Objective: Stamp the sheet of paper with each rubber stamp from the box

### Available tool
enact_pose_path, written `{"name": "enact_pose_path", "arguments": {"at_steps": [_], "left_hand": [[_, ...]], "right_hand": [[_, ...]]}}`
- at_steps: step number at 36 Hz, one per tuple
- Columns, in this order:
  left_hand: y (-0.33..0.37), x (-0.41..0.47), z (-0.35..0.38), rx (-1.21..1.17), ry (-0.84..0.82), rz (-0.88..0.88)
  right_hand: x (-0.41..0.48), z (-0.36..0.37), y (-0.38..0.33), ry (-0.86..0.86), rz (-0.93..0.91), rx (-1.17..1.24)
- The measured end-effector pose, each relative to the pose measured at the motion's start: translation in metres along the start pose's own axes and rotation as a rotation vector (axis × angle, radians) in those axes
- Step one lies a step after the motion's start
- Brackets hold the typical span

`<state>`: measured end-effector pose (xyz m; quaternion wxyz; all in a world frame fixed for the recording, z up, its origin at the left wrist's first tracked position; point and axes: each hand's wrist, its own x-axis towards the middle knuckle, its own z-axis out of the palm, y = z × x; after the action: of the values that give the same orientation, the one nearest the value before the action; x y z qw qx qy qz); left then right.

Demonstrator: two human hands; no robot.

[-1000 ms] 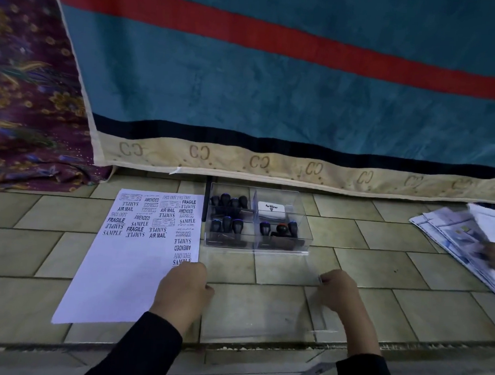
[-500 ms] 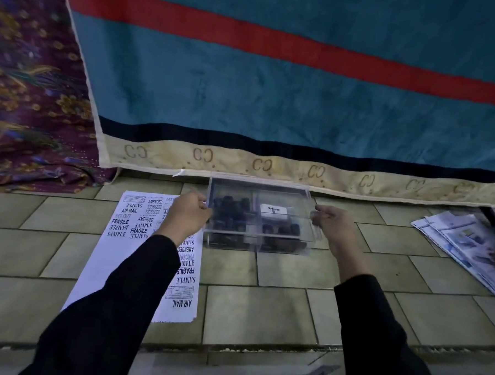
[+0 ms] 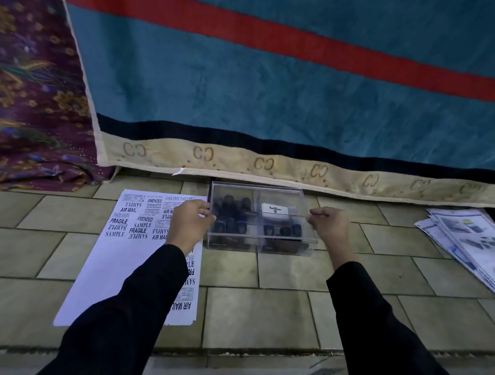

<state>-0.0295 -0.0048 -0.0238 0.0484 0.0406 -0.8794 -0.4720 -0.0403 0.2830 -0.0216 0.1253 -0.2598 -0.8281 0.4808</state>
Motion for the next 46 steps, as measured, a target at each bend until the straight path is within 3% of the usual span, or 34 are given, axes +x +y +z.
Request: {"name": "enact_pose_path", "arguments": {"at_steps": [20, 24, 29, 46], "left_hand": [[0.005, -0.001, 0.0, 0.066, 0.034, 0.058], [0.003, 0.0, 0.0, 0.004, 0.002, -0.012], [-0.001, 0.005, -0.003, -0.166, -0.134, -0.242], [-0.006, -0.038, -0.019, -0.093, -0.224, -0.209]], "right_hand": [[-0.001, 0.0, 0.012, -0.001, -0.011, -0.028], [0.004, -0.001, 0.009, -0.045, 0.046, -0.07], [0.002, 0.001, 0.01, -0.114, 0.097, -0.11], [-0.055, -0.013, 0.043, -0.024, -0.005, -0.123]]}}
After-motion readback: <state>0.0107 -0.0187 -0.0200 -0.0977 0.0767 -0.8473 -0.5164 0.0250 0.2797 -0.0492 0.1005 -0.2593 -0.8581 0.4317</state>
